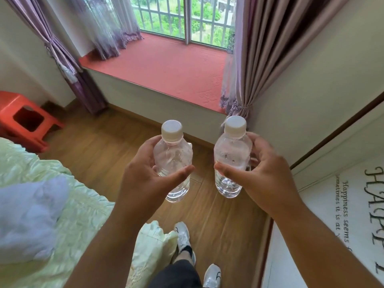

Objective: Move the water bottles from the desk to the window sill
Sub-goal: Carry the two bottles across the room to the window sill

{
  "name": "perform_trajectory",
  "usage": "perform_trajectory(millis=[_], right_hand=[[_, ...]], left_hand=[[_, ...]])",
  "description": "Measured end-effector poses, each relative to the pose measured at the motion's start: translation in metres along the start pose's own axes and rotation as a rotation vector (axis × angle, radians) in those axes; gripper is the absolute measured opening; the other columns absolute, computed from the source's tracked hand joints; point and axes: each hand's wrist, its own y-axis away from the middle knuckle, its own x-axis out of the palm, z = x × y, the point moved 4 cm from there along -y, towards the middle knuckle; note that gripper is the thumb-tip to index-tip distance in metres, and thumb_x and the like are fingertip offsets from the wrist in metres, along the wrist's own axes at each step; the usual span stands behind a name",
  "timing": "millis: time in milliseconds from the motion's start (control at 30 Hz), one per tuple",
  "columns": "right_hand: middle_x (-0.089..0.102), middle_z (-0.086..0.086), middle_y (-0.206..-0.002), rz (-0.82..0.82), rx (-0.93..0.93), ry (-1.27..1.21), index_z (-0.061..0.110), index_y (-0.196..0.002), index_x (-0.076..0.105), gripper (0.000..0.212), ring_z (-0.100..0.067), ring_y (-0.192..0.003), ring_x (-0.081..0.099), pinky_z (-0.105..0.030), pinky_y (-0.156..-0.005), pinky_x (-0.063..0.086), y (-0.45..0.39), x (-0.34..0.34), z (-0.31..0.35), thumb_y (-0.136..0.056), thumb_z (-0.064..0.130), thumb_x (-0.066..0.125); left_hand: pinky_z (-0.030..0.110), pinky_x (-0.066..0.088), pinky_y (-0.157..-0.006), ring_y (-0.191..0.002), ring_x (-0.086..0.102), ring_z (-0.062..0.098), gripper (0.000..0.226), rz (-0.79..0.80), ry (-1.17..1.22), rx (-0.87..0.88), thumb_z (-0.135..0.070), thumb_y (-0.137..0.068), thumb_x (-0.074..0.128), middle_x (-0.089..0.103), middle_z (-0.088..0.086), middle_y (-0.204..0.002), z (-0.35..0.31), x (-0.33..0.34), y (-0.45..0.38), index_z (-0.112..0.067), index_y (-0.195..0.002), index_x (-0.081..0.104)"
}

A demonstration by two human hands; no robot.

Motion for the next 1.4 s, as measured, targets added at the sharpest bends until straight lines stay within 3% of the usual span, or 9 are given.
perform_trajectory(millis=[233,400,533,700,833,900,1067,1233,1400], right_hand=[[0.069,0.016,-0.118,-0.015,0.013,0.041,0.032,-0.135,0.057,0.082,0.007,-0.104,0.064,-0.005,-0.076,0.050,-0.069,0.031,0.011,-0.061,0.053,0.087],[0.072,0.019,-0.110,-0.005,-0.042,0.104,0.036,-0.127,0.061,0.073,0.004,-0.098,0.068,-0.017,-0.082,0.057,-0.137,0.071,0.038,-0.063,0.050,0.091],[0.073,0.018,-0.110,0.016,-0.097,0.092,0.034,-0.125,0.063,0.069,0.002,-0.098,0.069,-0.020,-0.083,0.057,-0.184,0.111,0.060,-0.064,0.049,0.091],[0.072,0.021,-0.108,0.104,-0.127,0.069,0.034,-0.124,0.063,0.067,0.005,-0.099,0.067,-0.008,-0.079,0.050,-0.217,0.162,0.074,-0.065,0.042,0.093],[0.071,0.025,-0.104,0.204,-0.153,0.037,0.034,-0.123,0.063,0.066,0.009,-0.095,0.066,-0.005,-0.074,0.048,-0.241,0.199,0.086,-0.065,0.037,0.094],[0.071,0.025,-0.106,0.255,-0.182,0.045,0.035,-0.124,0.062,0.068,0.010,-0.096,0.066,-0.005,-0.075,0.049,-0.255,0.217,0.091,-0.064,0.041,0.093],[0.070,0.025,-0.109,0.393,-0.240,0.039,0.036,-0.126,0.060,0.070,0.010,-0.095,0.066,-0.003,-0.074,0.048,-0.294,0.264,0.102,-0.065,0.042,0.093],[0.071,0.023,-0.110,0.533,-0.289,-0.008,0.039,-0.124,0.061,0.068,0.006,-0.097,0.068,-0.015,-0.080,0.054,-0.345,0.311,0.114,-0.066,0.039,0.094],[0.070,0.025,-0.109,0.645,-0.346,-0.045,0.041,-0.124,0.060,0.066,0.009,-0.097,0.066,-0.005,-0.077,0.048,-0.405,0.343,0.131,-0.066,0.041,0.093]], left_hand=[[0.012,0.055,-0.083,-0.109,0.066,-0.005,0.075,0.031,0.065,-0.006,-0.049,-0.067,0.088,0.068,-0.028,-0.116,0.026,-0.019,-0.078,-0.039,-0.132,0.053],[0.029,0.060,-0.091,-0.110,0.069,0.004,0.074,-0.014,0.132,-0.010,-0.039,-0.069,0.092,0.071,-0.018,-0.119,0.045,-0.059,-0.141,-0.032,-0.134,0.057],[0.015,0.055,-0.087,-0.107,0.067,-0.006,0.071,-0.098,0.106,-0.009,-0.039,-0.069,0.092,0.069,-0.029,-0.114,0.060,-0.096,-0.175,-0.040,-0.130,0.055],[0.013,0.054,-0.085,-0.106,0.067,-0.006,0.073,-0.161,0.064,-0.076,-0.033,-0.069,0.094,0.070,-0.028,-0.113,0.088,-0.136,-0.189,-0.038,-0.131,0.056],[0.002,0.047,-0.078,-0.101,0.063,-0.017,0.069,-0.242,0.021,-0.113,-0.036,-0.068,0.093,0.063,-0.045,-0.107,0.104,-0.163,-0.194,-0.045,-0.123,0.054],[0.001,0.046,-0.077,-0.101,0.062,-0.018,0.068,-0.284,-0.001,-0.141,-0.040,-0.068,0.093,0.062,-0.045,-0.107,0.111,-0.176,-0.196,-0.047,-0.123,0.052],[0.020,0.053,-0.091,-0.112,0.065,-0.001,0.077,-0.423,-0.048,-0.220,-0.046,-0.067,0.091,0.068,-0.022,-0.122,0.129,-0.207,-0.201,-0.040,-0.134,0.054],[0.039,0.054,-0.101,-0.120,0.062,0.007,0.079,-0.571,-0.089,-0.317,-0.048,-0.068,0.091,0.064,-0.020,-0.130,0.141,-0.229,-0.219,-0.041,-0.136,0.051],[0.032,0.052,-0.102,-0.121,0.060,0.000,0.078,-0.702,-0.120,-0.384,-0.044,-0.069,0.091,0.064,-0.023,-0.129,0.138,-0.243,-0.258,-0.042,-0.136,0.052]])
